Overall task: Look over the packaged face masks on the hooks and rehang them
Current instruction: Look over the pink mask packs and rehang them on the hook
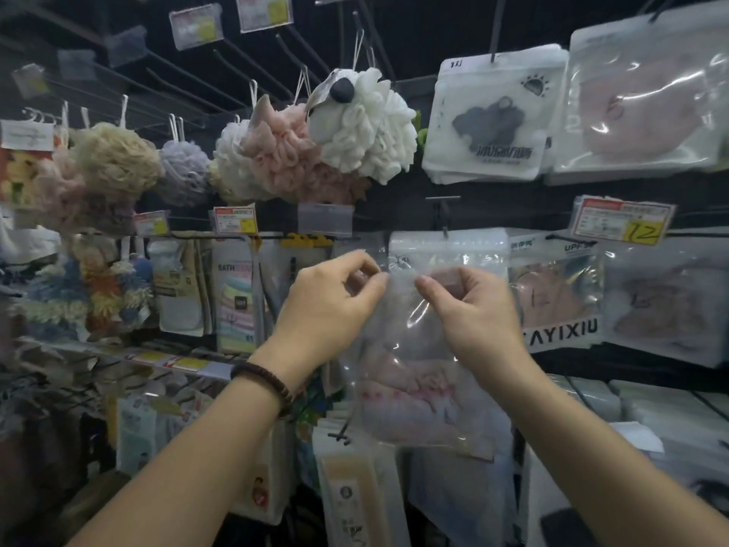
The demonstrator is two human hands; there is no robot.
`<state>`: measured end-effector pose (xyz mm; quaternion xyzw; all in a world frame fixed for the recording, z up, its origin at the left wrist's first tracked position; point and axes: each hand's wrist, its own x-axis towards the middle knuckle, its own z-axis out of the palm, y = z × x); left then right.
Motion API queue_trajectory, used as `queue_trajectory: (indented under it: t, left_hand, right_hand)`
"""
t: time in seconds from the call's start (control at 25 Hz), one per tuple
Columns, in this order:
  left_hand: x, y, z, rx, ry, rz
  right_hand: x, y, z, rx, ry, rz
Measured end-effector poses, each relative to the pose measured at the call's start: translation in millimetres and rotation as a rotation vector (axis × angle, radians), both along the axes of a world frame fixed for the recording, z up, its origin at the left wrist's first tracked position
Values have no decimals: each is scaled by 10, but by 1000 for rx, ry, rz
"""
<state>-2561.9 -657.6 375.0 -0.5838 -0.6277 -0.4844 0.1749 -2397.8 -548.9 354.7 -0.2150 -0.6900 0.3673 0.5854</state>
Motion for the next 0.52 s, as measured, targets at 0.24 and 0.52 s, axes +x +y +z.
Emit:
queue_trajectory:
  t: [0.24, 0.52]
  left_hand:
    - [57, 437, 134, 15, -730, -315]
    - [109, 662, 260, 86, -771, -412]
  right_hand:
    - [260, 226, 380, -122, 115, -3]
    - [404, 228, 597, -138, 82, -77]
